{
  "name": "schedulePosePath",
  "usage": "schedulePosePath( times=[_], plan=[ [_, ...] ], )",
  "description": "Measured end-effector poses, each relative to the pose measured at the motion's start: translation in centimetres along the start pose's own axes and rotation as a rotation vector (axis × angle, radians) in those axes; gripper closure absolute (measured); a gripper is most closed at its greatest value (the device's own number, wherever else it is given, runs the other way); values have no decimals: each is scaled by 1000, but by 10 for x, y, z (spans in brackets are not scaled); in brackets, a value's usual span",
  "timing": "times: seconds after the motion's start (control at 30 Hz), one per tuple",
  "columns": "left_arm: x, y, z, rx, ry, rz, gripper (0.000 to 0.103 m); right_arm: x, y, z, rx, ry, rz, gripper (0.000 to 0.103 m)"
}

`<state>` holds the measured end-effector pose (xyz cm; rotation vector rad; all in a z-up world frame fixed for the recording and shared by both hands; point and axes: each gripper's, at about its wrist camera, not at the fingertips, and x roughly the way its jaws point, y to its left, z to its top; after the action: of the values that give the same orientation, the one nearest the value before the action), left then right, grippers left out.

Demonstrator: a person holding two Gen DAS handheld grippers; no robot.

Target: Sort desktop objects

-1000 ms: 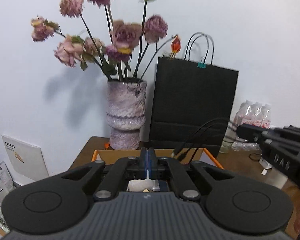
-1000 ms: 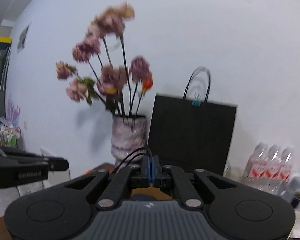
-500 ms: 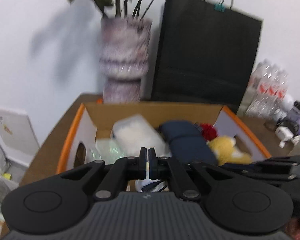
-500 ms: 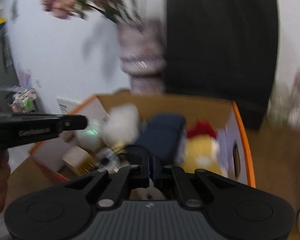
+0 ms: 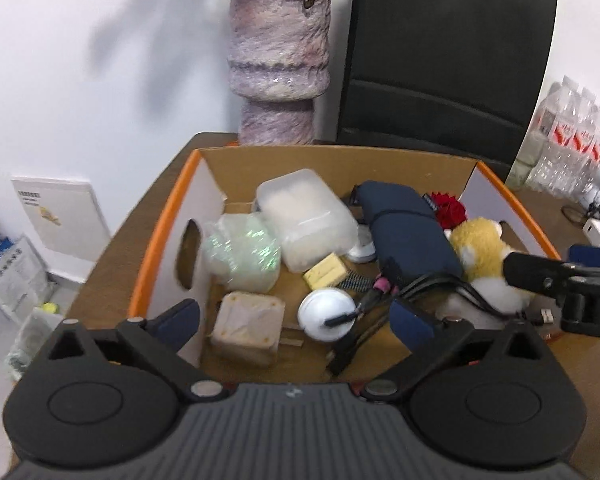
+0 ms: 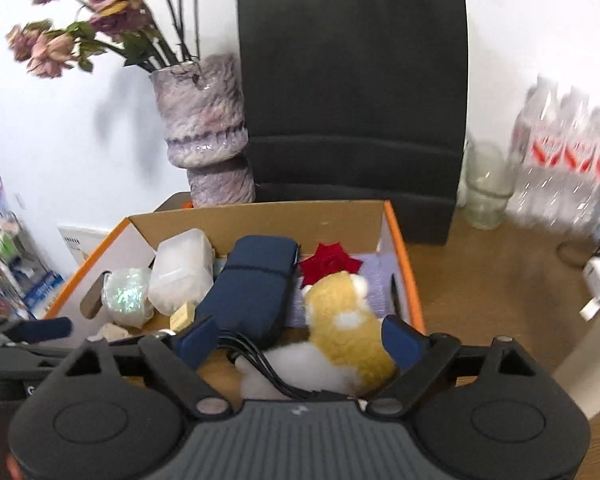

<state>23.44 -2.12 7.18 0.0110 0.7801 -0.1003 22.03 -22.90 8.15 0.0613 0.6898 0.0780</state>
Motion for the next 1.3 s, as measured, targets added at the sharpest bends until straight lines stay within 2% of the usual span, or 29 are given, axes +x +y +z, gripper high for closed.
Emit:
schedulePosePath(
  times=[0.17,0.4,0.63,0.77,1.0,1.17,1.23,1.3],
  plan=[
    [-26,-1,-13,26,29,-8,0,-27,7,-6,-55,1,-72,8],
    [-69,0,-37,2,-1,-11,0,-61,14,-33,-59,-6,-29,4],
    [-105,0,-75,-17,-46,-33,0,-90,10,-79,-15,-24,28,3],
    [-113,-1,-108,-21,-54,-29,0,-99,9,-110,-2,-23,19,3],
    [-113,6,-167,-8,-15,-62,0,-103,6,-166,38,-6,30,3],
    [-111,15,-197,-38,-13,-20,0,-96,15,-195,-3,46,-12,3],
    [-115,16,-205,-19,-46,6,0,-98,23,-203,-39,35,-47,2],
    [-117,17,-210,-7,-45,14,0,-102,27,-207,-53,28,-51,0]
  ],
)
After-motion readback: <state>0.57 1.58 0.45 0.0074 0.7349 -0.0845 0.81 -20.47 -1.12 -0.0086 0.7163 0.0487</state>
